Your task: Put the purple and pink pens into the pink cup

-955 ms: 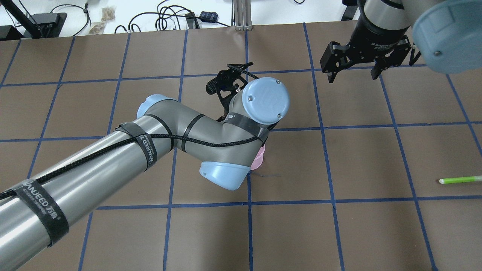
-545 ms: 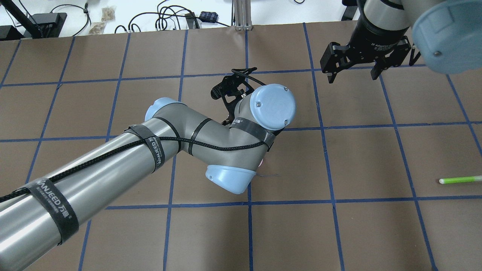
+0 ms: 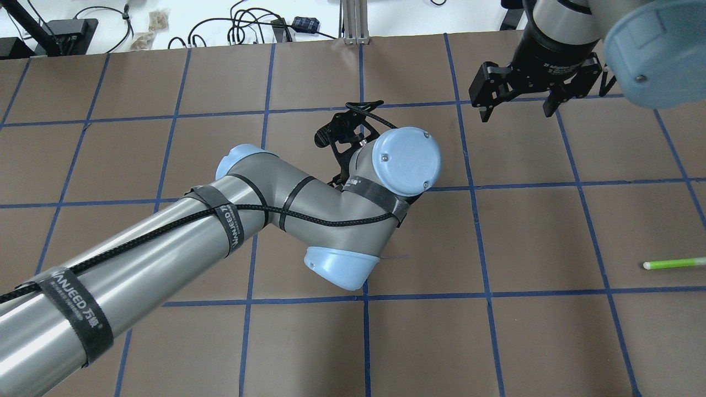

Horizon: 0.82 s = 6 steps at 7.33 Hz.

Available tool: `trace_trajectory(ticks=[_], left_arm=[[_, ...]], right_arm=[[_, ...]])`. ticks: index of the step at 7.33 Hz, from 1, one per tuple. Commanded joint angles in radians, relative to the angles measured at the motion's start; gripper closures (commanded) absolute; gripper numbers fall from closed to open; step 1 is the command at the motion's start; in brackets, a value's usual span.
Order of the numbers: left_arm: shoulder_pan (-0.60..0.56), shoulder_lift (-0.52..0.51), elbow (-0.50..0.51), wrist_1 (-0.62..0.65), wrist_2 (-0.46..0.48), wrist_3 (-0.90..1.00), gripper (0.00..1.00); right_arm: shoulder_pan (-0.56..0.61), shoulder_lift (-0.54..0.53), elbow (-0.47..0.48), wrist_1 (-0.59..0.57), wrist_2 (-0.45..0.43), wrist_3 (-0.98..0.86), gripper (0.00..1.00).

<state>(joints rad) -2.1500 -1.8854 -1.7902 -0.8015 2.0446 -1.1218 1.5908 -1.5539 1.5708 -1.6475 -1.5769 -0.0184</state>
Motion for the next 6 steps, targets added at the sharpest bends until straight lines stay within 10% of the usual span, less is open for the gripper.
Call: trace_trajectory(ticks=[1,3,6], left_arm=[[0.074,0.026,0.028,-0.015,-0.021,0.279,0.00],[0.232,0.061,0.040,-0.138,-0.270,0.431,0.00],[0.453,0.130,0.168,-0.461,-0.372,0.716,0.00]], right_arm=[[0.000,0.000,0.000,0.000,0.000,0.002,0.00],[0.001,-0.002,-0.001,-0.001,0.000,0.015,0.00],[0.002,-0.002,-0.005,0.000,0.003,0.012,0.00]])
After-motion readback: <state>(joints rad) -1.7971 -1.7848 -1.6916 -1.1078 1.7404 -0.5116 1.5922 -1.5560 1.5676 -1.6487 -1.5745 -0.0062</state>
